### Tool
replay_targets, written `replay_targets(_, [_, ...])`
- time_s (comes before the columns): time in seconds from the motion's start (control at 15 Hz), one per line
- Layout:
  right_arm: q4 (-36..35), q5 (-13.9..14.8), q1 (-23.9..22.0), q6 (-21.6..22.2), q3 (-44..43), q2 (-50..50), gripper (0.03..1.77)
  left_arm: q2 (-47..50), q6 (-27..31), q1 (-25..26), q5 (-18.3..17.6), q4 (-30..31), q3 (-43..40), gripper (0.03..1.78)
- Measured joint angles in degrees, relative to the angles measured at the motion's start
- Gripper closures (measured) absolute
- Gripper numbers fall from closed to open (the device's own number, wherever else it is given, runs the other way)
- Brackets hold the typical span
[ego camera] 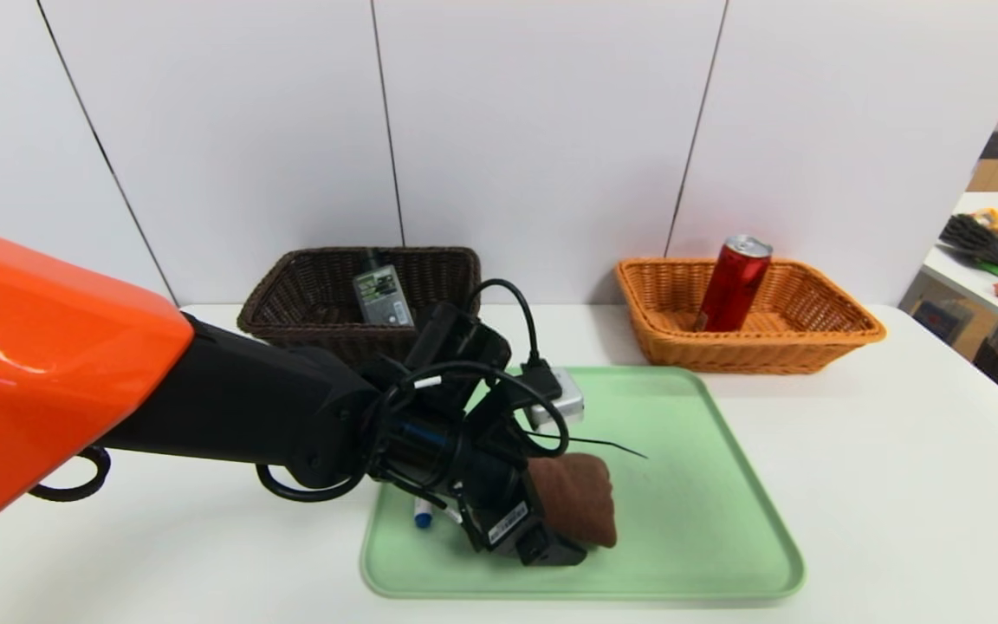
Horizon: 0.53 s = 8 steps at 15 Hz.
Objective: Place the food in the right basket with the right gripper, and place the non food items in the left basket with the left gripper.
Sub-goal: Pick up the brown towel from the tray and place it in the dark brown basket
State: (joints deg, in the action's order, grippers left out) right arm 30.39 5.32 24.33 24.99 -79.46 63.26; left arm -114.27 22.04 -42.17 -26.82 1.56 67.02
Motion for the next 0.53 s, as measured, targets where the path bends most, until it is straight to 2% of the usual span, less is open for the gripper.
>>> replay_targets(0.13, [-0.05,0.02,0.00,-0.02,-0.04,0.20,0.10,-0.20,-0.09,-0.02,0.06,0.00,0.11,0.18])
replay_targets(0.33, [-1.58,-0.13,0.00,-0.02,-0.02,0.60,0.10,-0.33,-0.18,0.09,0.11,-0.02,0.23,0.65])
replay_targets(0.53, [-1.65,-0.66,0.00,-0.02,0.00,0.79,0.10,-0.35,-0.20,0.06,0.01,-0.05,0.30,0.95])
